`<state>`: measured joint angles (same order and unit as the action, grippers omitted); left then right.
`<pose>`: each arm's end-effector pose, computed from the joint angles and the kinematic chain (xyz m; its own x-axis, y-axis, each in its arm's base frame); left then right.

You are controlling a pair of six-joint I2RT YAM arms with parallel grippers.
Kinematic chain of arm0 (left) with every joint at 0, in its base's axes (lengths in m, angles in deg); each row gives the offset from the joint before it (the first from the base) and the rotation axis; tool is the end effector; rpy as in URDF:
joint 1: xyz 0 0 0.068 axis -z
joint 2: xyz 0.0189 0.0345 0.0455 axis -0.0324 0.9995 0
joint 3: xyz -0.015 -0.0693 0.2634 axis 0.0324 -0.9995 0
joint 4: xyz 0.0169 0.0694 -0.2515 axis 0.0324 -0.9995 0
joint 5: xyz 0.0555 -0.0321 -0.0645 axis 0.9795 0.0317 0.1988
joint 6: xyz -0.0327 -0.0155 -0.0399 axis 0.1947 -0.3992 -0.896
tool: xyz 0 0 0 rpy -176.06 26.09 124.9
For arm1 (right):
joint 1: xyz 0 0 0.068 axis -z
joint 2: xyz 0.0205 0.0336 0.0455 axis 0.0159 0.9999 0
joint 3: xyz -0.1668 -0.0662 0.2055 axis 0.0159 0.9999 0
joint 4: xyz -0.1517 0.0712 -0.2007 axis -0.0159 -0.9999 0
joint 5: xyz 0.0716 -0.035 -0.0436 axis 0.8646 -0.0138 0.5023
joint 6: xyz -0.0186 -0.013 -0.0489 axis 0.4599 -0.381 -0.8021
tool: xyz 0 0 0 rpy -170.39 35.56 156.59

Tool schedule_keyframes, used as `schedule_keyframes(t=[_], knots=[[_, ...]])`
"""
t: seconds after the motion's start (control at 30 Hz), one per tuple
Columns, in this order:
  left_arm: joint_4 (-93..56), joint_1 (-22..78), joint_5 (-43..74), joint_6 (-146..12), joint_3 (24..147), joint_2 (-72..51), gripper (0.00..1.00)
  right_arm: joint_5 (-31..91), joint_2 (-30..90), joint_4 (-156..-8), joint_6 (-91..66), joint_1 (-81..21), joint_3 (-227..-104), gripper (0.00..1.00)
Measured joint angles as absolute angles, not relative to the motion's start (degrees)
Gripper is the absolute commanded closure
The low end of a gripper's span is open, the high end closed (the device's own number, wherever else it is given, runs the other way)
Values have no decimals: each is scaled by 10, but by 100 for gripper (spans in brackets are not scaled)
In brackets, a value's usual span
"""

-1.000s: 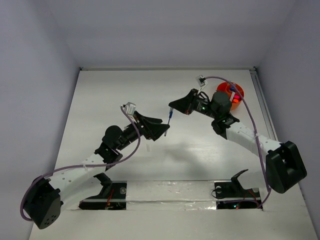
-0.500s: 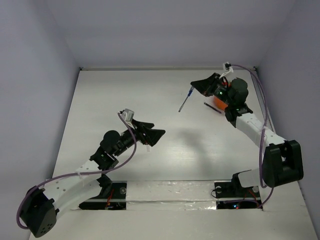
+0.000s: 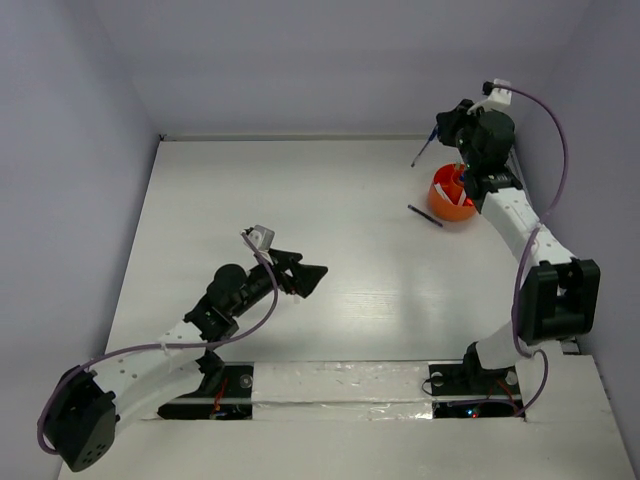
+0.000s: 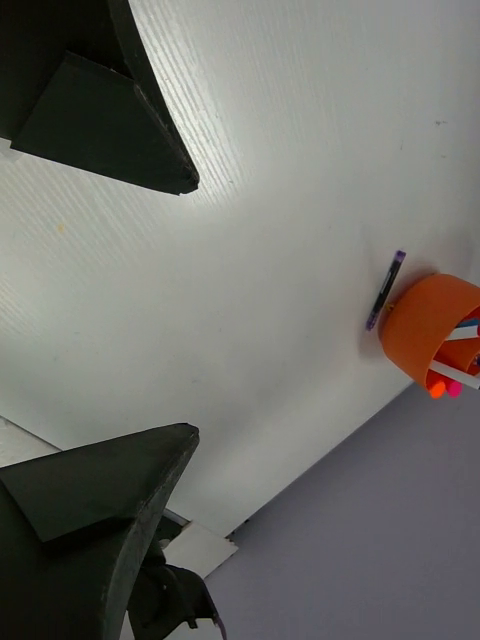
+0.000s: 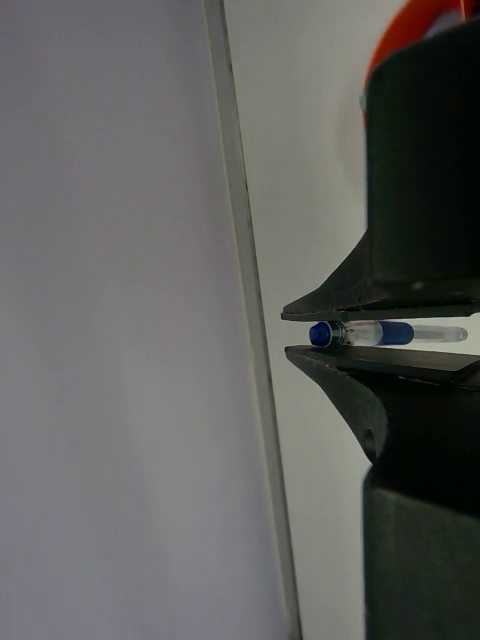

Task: Sort the stationery into containers
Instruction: Place the pen in the storage box.

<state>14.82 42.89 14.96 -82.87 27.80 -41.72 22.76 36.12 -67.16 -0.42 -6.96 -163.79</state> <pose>0.1342 -0.1241 0.2397 -0.2849 -0.3554 -0.8902 0.7143 0.5406 -0.4444 0.3669 0.0394 0.3802 -0.0285 0.3275 -0.9444 -0.1167 0.9373 0.3285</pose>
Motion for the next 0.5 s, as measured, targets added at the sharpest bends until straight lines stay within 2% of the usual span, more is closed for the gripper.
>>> schedule_keyframes(t=[0.23, 0.5], knots=[[159, 429, 144, -826, 278, -401, 1, 102, 452, -680, -113, -65, -1701, 100], [169, 429, 138, -823, 278, -394, 1, 45, 500, -674, -200, -65, -1712, 100]])
